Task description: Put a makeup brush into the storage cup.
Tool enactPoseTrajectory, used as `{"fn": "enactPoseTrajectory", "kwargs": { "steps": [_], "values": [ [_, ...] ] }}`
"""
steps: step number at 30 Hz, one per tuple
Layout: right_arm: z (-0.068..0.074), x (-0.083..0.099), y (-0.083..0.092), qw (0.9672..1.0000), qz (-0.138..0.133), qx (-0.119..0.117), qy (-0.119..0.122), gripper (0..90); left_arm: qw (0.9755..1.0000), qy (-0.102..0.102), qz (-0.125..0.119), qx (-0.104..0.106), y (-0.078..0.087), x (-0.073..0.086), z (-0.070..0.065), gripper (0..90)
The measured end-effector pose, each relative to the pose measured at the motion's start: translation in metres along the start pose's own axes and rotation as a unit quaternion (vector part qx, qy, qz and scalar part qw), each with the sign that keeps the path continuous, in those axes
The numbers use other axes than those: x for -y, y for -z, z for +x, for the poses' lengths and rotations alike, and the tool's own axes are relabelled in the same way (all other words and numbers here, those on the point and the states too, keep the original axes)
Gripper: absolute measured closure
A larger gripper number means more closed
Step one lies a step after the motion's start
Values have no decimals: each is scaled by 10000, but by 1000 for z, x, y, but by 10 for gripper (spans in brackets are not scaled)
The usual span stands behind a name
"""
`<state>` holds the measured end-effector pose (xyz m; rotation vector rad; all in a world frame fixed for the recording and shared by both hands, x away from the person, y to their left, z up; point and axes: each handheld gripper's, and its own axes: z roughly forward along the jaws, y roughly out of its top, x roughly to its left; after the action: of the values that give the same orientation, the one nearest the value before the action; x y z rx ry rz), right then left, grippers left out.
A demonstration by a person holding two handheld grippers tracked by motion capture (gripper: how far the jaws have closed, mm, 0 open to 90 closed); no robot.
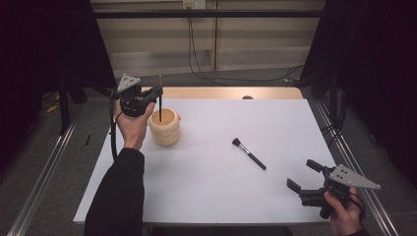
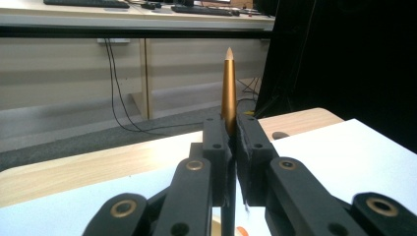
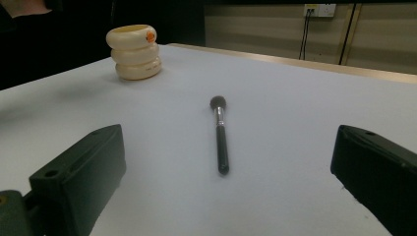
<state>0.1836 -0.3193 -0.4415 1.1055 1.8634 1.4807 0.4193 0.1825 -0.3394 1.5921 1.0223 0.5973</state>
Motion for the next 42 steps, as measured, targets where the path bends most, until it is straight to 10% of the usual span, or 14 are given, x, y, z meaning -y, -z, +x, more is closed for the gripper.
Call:
{"fn": "enactPoseTrajectory", "kwargs": {
  "steps": [42],
  "values": [
    [0,0,1,10000,-19,13,-21,0,9994,253,246,-71,-10,41,11,839]
  ]
}}
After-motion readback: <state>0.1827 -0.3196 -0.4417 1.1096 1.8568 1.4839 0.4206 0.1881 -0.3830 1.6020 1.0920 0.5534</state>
